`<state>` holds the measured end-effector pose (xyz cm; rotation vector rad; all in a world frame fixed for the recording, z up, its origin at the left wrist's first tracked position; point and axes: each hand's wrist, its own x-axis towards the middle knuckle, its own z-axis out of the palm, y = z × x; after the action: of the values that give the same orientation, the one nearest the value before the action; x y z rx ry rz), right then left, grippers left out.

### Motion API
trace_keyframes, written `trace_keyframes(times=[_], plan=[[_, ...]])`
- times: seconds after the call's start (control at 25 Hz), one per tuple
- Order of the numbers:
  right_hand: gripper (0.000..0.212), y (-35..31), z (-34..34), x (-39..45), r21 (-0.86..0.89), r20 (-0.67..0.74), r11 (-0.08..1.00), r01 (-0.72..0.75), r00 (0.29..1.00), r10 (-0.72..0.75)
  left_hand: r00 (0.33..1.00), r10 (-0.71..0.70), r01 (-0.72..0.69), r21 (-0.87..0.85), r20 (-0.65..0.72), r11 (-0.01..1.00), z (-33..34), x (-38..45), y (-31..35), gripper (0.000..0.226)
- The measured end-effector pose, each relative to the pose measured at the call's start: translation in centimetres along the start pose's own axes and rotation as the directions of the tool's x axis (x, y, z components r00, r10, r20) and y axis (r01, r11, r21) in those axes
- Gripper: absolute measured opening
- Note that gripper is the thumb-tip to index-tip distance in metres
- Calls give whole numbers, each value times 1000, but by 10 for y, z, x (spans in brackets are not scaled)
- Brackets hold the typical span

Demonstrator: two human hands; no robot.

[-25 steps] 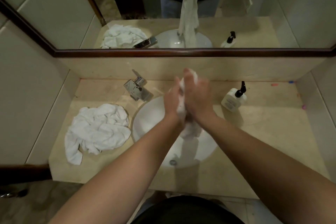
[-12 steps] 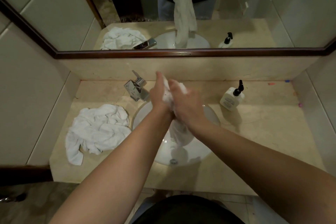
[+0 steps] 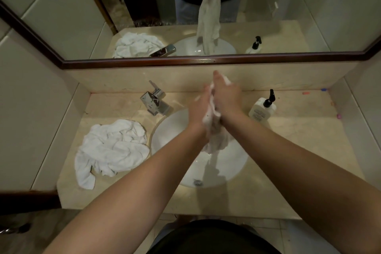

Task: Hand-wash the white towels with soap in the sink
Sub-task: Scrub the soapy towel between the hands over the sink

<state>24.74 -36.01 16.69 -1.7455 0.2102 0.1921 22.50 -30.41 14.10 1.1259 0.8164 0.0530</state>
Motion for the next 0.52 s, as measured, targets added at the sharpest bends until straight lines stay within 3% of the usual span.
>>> trace_keyframes(times=[0.08, 0.16, 0.28, 0.44, 0.52], plan=[[42, 7, 7, -13, -37, 81, 998, 41, 996, -38, 998, 6, -2, 60, -67, 998, -5, -1, 13, 48], [46, 13, 9, -22, -68, 164, 994, 92, 983, -80, 998, -65, 65, 4, -21, 998, -12, 1, 12, 49], [44, 6, 0, 3, 5, 10, 999, -48, 999, 48, 991, -90, 85, 55, 102, 995, -3, -7, 2, 42], [37, 10, 4, -17, -77, 154, 997, 13, 988, -1, 991, -133, 133, 10, -9, 991, -1, 3, 8, 53], [43, 6, 2, -10, -54, 70, 999, 6, 998, -2, 989, -140, 139, 30, 44, 990, 0, 6, 2, 52]])
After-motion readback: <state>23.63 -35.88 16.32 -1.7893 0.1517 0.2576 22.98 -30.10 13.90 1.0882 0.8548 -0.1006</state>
